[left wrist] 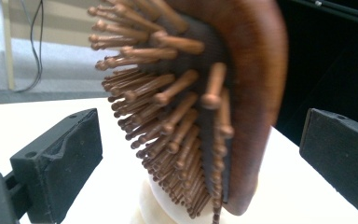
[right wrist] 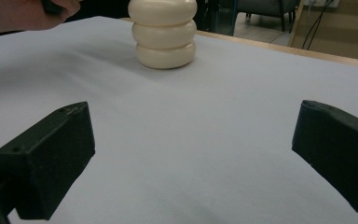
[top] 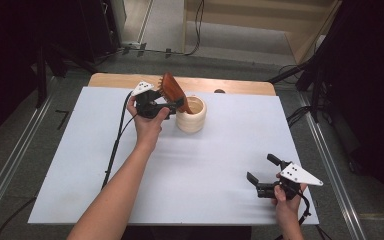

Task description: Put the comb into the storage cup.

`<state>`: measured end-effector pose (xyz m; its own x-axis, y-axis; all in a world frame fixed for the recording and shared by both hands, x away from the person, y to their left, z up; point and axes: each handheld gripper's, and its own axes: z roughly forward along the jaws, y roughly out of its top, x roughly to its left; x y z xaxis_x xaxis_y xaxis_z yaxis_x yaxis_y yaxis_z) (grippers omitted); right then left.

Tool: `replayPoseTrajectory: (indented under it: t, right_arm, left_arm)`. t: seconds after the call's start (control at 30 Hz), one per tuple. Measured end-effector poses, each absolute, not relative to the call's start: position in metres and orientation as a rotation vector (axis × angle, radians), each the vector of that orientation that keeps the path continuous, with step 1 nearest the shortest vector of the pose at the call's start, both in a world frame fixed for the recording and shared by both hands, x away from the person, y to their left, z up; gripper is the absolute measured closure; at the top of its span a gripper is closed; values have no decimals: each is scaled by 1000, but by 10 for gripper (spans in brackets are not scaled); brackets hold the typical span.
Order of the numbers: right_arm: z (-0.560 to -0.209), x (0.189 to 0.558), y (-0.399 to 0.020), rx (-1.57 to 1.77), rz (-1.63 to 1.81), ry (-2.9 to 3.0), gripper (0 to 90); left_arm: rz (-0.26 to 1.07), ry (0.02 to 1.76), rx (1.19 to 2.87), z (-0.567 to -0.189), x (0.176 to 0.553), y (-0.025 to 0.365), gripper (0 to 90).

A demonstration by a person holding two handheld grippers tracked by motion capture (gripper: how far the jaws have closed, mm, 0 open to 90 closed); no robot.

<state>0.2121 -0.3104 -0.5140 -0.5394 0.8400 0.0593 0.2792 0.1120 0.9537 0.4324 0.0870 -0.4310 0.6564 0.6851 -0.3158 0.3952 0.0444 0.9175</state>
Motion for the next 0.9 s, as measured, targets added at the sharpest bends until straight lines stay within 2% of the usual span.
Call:
replayPoseTrajectory:
  t: [0.9]
  right_arm:
    - [-514,212,-310,1086,1432,1888,0]
  left_arm:
    - [332,833,1635,-429,402,109,0]
